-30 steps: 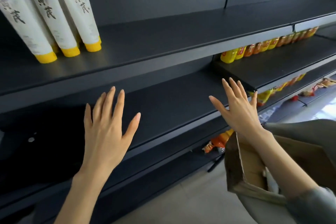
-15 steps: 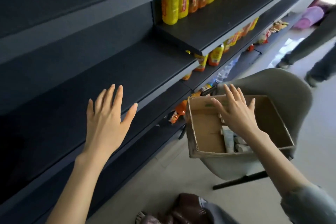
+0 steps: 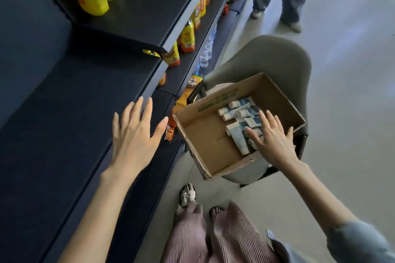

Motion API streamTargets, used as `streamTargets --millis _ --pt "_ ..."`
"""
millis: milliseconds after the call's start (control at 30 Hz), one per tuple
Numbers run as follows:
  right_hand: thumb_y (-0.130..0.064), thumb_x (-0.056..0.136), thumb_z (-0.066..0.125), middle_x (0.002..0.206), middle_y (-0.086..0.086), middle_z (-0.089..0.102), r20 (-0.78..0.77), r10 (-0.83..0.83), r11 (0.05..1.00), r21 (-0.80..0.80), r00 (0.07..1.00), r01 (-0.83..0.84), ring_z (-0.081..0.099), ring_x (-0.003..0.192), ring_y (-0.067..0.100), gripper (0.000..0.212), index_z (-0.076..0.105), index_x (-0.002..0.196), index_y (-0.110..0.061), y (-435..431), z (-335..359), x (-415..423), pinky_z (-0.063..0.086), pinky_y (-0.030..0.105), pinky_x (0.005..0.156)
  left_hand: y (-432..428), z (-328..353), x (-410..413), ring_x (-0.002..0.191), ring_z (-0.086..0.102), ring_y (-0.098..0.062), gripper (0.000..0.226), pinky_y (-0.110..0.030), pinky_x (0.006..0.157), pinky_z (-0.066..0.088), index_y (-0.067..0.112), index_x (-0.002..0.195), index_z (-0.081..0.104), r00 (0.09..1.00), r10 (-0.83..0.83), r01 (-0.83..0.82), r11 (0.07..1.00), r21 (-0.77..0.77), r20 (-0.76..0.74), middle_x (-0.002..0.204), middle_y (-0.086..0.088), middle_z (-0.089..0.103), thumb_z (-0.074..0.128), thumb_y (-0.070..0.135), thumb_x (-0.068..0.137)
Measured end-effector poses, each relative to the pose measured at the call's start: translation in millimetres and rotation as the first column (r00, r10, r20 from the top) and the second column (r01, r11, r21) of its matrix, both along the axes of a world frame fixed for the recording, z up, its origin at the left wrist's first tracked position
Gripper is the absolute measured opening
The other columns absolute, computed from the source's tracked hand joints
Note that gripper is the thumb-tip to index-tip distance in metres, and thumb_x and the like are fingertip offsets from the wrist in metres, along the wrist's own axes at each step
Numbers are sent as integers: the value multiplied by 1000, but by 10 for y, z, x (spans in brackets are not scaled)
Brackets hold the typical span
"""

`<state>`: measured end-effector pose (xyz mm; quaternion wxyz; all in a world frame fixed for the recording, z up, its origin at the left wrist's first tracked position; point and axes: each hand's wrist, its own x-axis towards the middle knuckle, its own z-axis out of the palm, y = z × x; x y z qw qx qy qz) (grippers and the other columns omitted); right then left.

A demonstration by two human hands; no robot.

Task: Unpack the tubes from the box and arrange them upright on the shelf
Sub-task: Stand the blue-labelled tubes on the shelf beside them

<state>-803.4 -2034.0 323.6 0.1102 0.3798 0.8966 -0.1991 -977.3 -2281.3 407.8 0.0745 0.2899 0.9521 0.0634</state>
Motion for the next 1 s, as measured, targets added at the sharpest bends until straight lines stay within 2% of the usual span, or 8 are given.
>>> streamTargets --millis 200,400,533,633,800,900,1000 --pt "-64 92 21 160 2 3 83 -156 987 -36 984 159 1 147 22 73 5 152 -24 -154 -285 -178 3 54 117 327 -353 -457 146 10 -19 78 -46 117 6 18 151 14 979 -171 176 983 -41 107 159 -3 16 10 61 86" --pt "-58 94 29 160 3 10 40 -297 948 -110 954 300 7 147 20 70 14 152 -19 -317 -628 -325 12 53 116 712 -758 -733 146 11 -21 79 -46 117 7 19 151 15 938 -306 318 946 -53 165 158 -4 17 9 61 85" --pt "-57 95 30 160 2 9 42 -335 923 -188 941 336 8 147 19 70 12 152 -20 -293 -963 -440 11 51 115 1064 -1005 -846 145 13 -21 79 -47 116 8 19 151 18 906 -388 400 916 -41 169 158 -4 19 9 62 85" --pt "-55 95 33 159 4 11 2 -398 880 -283 918 382 11 146 20 70 14 152 -18 -154 -1245 -564 14 47 117 1334 -1213 -924 145 13 -20 77 -47 116 8 20 151 18 890 -428 439 898 -40 157 157 -4 21 10 61 86" --pt "-47 97 40 157 12 19 -38 -523 775 -439 852 456 17 145 22 71 16 150 -6 116 -1724 -771 18 35 117 1628 -1529 -933 144 14 -21 69 -48 115 9 20 150 18 873 -463 473 881 -28 154 157 -4 22 18 57 92" --pt "-41 97 46 151 13 30 -70 -671 666 -495 738 558 28 139 24 68 21 147 -3 304 -1947 -845 24 30 111 1687 -1695 -896 145 13 -21 68 -46 116 8 21 150 17 865 -467 483 874 -50 182 157 -4 20 18 56 93" --pt "-38 95 52 145 10 40 -76 -873 427 -594 481 681 39 133 25 63 25 142 -6 552 -2167 -889 31 28 105 1698 -1841 -859 145 12 -20 68 -46 116 7 22 151 16 857 -467 490 869 -65 216 158 -3 19 18 57 92"
